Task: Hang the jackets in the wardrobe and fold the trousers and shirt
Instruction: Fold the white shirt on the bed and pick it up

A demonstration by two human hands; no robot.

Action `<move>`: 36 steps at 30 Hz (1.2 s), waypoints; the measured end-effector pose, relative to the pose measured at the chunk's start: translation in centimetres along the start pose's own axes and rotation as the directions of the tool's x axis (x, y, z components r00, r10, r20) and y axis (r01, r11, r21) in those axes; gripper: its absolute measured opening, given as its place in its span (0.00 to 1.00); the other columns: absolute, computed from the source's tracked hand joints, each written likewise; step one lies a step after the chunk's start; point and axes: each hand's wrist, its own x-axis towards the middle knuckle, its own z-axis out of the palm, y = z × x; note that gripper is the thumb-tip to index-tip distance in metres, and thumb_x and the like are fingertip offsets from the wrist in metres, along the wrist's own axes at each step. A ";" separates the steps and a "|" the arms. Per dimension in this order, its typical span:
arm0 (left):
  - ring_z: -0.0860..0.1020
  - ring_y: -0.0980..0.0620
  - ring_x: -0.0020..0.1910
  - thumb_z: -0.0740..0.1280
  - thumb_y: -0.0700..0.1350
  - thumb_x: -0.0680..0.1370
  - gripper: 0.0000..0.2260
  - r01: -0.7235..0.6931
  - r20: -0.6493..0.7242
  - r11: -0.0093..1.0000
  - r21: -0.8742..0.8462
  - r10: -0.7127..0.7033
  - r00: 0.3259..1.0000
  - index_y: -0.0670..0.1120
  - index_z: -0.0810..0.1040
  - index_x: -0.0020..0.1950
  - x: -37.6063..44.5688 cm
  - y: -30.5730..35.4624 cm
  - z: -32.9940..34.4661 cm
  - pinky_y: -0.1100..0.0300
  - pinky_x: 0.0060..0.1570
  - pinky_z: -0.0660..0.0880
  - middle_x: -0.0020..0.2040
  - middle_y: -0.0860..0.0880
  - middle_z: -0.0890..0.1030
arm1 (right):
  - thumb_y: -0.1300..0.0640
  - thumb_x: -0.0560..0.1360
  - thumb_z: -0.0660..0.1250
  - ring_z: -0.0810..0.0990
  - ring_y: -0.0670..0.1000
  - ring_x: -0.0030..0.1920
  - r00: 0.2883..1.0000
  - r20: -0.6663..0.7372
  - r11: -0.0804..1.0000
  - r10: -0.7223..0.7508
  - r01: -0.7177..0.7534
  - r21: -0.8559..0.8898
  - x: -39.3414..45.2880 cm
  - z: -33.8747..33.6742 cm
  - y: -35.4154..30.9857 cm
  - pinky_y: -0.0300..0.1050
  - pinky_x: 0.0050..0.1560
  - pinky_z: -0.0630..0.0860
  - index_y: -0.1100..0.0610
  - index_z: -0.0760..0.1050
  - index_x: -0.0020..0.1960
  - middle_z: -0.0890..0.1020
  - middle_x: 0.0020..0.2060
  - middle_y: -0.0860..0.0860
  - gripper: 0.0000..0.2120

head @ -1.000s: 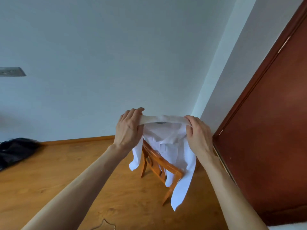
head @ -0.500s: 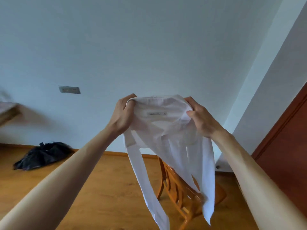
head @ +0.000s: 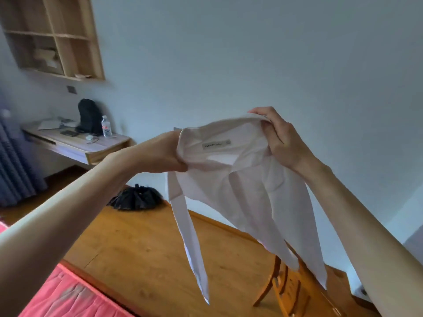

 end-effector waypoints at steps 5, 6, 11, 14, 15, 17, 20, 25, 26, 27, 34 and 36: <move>0.82 0.51 0.49 0.76 0.39 0.75 0.11 0.143 -0.203 0.983 0.113 -0.119 0.972 0.48 0.83 0.56 -7.9 -4.8 -6.3 0.50 0.50 0.79 0.48 0.51 0.85 | 0.54 0.87 0.53 0.76 0.43 0.39 0.994 0.024 0.994 -0.111 0.111 0.015 3.8 6.8 -6.6 0.35 0.39 0.70 0.53 0.72 0.61 0.78 0.42 0.46 0.10; 0.82 0.51 0.48 0.77 0.39 0.74 0.11 0.174 -0.263 0.979 0.106 -0.141 0.954 0.46 0.84 0.56 -9.5 -5.8 -7.4 0.51 0.50 0.78 0.47 0.50 0.85 | 0.55 0.87 0.53 0.73 0.42 0.36 0.992 0.023 0.992 -0.128 0.127 0.023 4.3 8.3 -7.7 0.34 0.37 0.67 0.54 0.70 0.57 0.76 0.39 0.45 0.08; 0.83 0.42 0.46 0.78 0.43 0.73 0.06 0.334 -0.563 0.940 0.070 -0.239 0.791 0.41 0.87 0.46 -16.7 -9.7 -11.3 0.43 0.51 0.80 0.42 0.44 0.86 | 0.56 0.88 0.54 0.66 0.45 0.36 0.993 -0.013 0.990 -0.118 0.118 0.077 6.3 15.9 -12.5 0.38 0.38 0.64 0.56 0.63 0.47 0.68 0.37 0.45 0.10; 0.84 0.47 0.45 0.77 0.43 0.75 0.03 0.395 -0.660 0.918 0.047 -0.268 0.702 0.47 0.88 0.47 -20.3 -11.9 -12.7 0.48 0.51 0.82 0.42 0.48 0.86 | 0.50 0.88 0.54 0.65 0.43 0.29 0.995 0.072 0.984 -0.074 0.061 0.170 7.3 20.2 -14.7 0.40 0.31 0.63 0.52 0.60 0.46 0.67 0.32 0.47 0.13; 0.84 0.48 0.45 0.76 0.42 0.75 0.02 0.420 -0.680 0.907 0.037 -0.285 0.676 0.48 0.88 0.46 -21.4 -12.6 -13.1 0.50 0.51 0.81 0.42 0.49 0.86 | 0.48 0.88 0.54 0.65 0.43 0.28 0.992 0.105 0.979 -0.076 0.055 0.196 7.6 21.5 -15.3 0.40 0.31 0.63 0.50 0.60 0.45 0.68 0.31 0.47 0.14; 0.83 0.47 0.44 0.73 0.40 0.76 0.06 0.501 -0.696 0.862 0.078 -0.313 0.647 0.51 0.85 0.44 -23.4 -14.1 -13.8 0.52 0.48 0.81 0.41 0.50 0.85 | 0.43 0.87 0.55 0.67 0.42 0.27 0.978 0.169 0.968 -0.122 0.079 0.239 8.5 23.8 -16.4 0.37 0.29 0.64 0.47 0.60 0.41 0.69 0.30 0.46 0.17; 0.81 0.41 0.43 0.67 0.33 0.73 0.11 0.626 -0.676 0.758 0.182 -0.366 0.639 0.49 0.83 0.44 -26.7 -16.0 -14.2 0.49 0.45 0.79 0.41 0.48 0.84 | 0.34 0.83 0.55 0.72 0.37 0.30 0.931 0.283 0.955 -0.230 0.160 0.248 10.0 26.8 -18.4 0.31 0.31 0.67 0.47 0.65 0.41 0.73 0.32 0.45 0.20; 0.75 0.40 0.38 0.60 0.30 0.70 0.12 0.667 -0.736 0.724 0.175 -0.354 0.577 0.47 0.71 0.40 -31.7 -17.7 -15.5 0.48 0.37 0.72 0.35 0.49 0.77 | 0.36 0.78 0.50 0.77 0.45 0.40 0.822 0.346 0.858 -0.453 0.296 0.420 12.4 31.1 -22.1 0.47 0.43 0.71 0.49 0.73 0.45 0.81 0.42 0.54 0.20; 0.72 0.41 0.37 0.60 0.31 0.71 0.11 0.670 -0.756 0.726 0.153 -0.351 0.553 0.47 0.69 0.40 -32.8 -17.8 -15.9 0.47 0.37 0.71 0.35 0.48 0.76 | 0.41 0.77 0.51 0.78 0.50 0.42 0.789 0.348 0.827 -0.506 0.329 0.456 12.9 31.8 -23.0 0.51 0.44 0.72 0.50 0.74 0.46 0.81 0.43 0.56 0.17; 0.70 0.42 0.37 0.59 0.32 0.71 0.10 0.673 -0.769 0.729 0.123 -0.359 0.529 0.47 0.67 0.40 -33.9 -17.8 -16.3 0.47 0.36 0.72 0.36 0.47 0.76 | 0.46 0.76 0.54 0.78 0.54 0.43 0.747 0.357 0.797 -0.561 0.371 0.476 13.2 32.4 -23.8 0.55 0.44 0.73 0.52 0.74 0.47 0.81 0.42 0.57 0.14; 0.74 0.38 0.40 0.59 0.30 0.69 0.10 0.796 -0.792 0.579 0.176 -0.397 0.465 0.45 0.68 0.37 -42.7 -17.0 -19.1 0.46 0.39 0.70 0.36 0.46 0.76 | 0.46 0.78 0.69 0.76 0.50 0.38 0.398 0.381 0.538 -0.834 0.740 0.404 13.8 38.2 -30.4 0.50 0.38 0.74 0.50 0.70 0.56 0.79 0.43 0.41 0.13; 0.74 0.38 0.41 0.61 0.29 0.71 0.08 0.838 -0.792 0.492 0.236 -0.403 0.459 0.43 0.70 0.41 -45.4 -17.1 -19.5 0.46 0.39 0.71 0.36 0.47 0.74 | 0.51 0.79 0.71 0.74 0.54 0.36 0.380 0.364 0.515 -0.850 0.741 0.430 14.0 40.2 -32.9 0.57 0.35 0.75 0.54 0.71 0.48 0.76 0.39 0.46 0.10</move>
